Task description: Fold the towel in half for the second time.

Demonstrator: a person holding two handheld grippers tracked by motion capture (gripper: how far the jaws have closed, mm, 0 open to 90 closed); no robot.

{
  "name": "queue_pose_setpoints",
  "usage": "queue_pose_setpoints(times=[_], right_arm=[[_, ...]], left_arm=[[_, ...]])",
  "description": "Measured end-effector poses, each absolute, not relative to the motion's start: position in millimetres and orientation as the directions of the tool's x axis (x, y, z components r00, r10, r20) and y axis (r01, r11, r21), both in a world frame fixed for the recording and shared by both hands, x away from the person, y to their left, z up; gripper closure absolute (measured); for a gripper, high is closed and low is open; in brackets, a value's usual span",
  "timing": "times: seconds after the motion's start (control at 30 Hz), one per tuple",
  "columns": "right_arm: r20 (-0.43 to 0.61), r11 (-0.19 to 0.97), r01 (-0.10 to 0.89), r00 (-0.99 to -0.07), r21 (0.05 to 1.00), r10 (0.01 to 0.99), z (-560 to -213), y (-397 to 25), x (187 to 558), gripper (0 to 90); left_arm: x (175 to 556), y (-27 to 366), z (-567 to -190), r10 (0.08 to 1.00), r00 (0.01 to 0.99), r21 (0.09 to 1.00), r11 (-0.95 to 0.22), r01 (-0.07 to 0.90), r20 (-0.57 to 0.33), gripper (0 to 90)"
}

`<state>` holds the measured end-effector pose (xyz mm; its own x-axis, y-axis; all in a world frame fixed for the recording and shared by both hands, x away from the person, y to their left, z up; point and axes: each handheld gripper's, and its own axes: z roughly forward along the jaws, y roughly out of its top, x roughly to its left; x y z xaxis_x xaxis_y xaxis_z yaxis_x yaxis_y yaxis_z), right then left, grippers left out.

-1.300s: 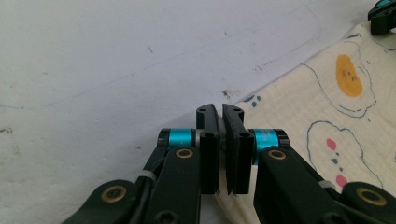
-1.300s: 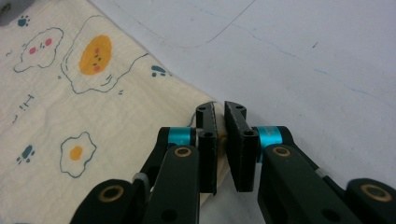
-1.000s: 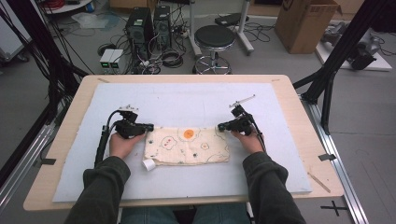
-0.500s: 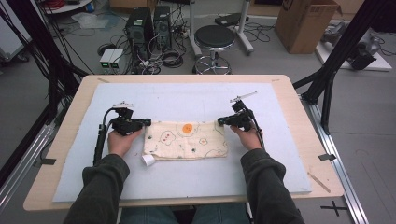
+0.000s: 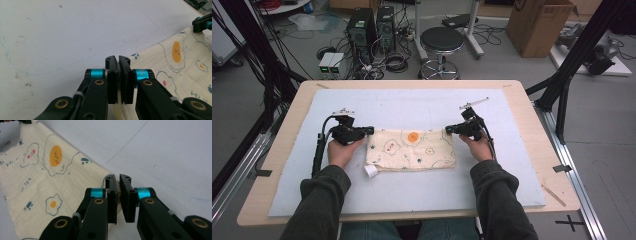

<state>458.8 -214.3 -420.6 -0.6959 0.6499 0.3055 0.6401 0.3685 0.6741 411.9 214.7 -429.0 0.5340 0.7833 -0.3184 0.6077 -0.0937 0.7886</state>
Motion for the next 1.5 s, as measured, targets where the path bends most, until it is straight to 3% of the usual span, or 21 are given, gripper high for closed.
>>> queue_pose_setpoints(times=[1.5], right_arm=[[0.311,0.357,0.544,-0.785,0.76,0.536,-411,-231,415,84.3]], left_arm=[[359,218,-419,0.705,0.669,0.837,-0.203,0.508,-0.235,85.3]])
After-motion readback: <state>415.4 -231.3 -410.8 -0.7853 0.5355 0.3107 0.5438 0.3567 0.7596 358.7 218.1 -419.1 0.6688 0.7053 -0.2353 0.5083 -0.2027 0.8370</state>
